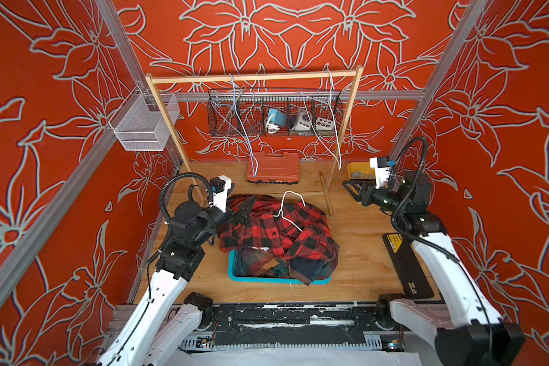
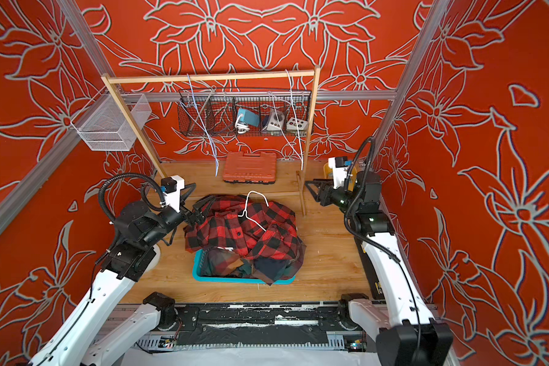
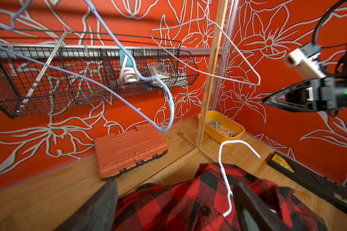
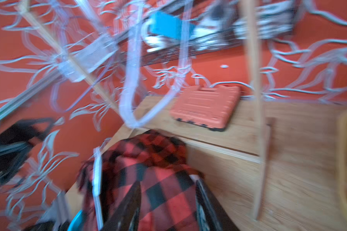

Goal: Remove the clothespins securing long-sleeve shirts to the hanger
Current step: Remove the long-sleeve shirt from the hanger.

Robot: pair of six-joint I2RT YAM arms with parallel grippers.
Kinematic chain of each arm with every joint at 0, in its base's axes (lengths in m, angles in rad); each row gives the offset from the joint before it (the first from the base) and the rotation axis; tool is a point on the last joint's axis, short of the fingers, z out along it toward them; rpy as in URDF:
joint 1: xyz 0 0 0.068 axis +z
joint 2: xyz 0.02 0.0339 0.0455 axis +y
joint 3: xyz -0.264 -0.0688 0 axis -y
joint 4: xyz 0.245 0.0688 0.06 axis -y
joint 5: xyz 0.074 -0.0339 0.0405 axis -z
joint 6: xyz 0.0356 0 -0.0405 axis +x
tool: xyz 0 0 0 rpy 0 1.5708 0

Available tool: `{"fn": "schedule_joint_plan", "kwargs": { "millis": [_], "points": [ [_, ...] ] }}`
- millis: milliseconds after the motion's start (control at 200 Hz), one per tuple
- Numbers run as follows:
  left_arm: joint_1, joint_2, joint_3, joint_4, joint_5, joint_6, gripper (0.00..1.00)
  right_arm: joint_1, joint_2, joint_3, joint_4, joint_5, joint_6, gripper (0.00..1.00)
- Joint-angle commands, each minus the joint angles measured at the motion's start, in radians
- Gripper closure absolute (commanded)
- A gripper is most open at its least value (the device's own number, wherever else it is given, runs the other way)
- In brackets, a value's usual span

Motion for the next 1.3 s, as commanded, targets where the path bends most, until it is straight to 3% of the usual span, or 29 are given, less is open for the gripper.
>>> {"fn": "schedule_joint_plan", "kwargs": {
  "millis": [0, 175, 320, 445, 625, 986, 1296],
  "points": [
    [0.009, -0.032, -0.003, -0.016, -0.005, -0.023, 0.14, 0.097, -0.031, -0.001, -0.185, -0.132, -0.127, 0.55],
    [0.014, -0.058, -0.022, -0.054, -0.034, -0.026, 0.14, 0.293, -0.057, -0.017, -0.19, -0.085, -0.127, 0.55],
    [0.02, -0.062, -0.041, -0.06, -0.049, -0.038, 0.14, 0.456, 0.01, 0.011, -0.193, 0.012, -0.149, 0.55],
    [0.024, -0.071, -0.051, -0.062, -0.057, -0.038, 0.14, 0.537, 0.091, 0.032, -0.141, 0.055, -0.116, 0.55],
    [0.032, -0.075, -0.054, -0.073, -0.062, -0.034, 0.14, 0.564, 0.185, 0.051, -0.043, 0.204, -0.026, 0.54],
    [0.041, -0.074, -0.055, -0.084, -0.066, -0.015, 0.14, 0.575, 0.372, 0.129, 0.128, 0.221, 0.073, 0.53],
    [0.048, -0.083, -0.066, -0.089, -0.072, 0.0, 0.14, 0.619, 0.538, 0.238, 0.135, 0.279, 0.121, 0.53]
  ]
}}
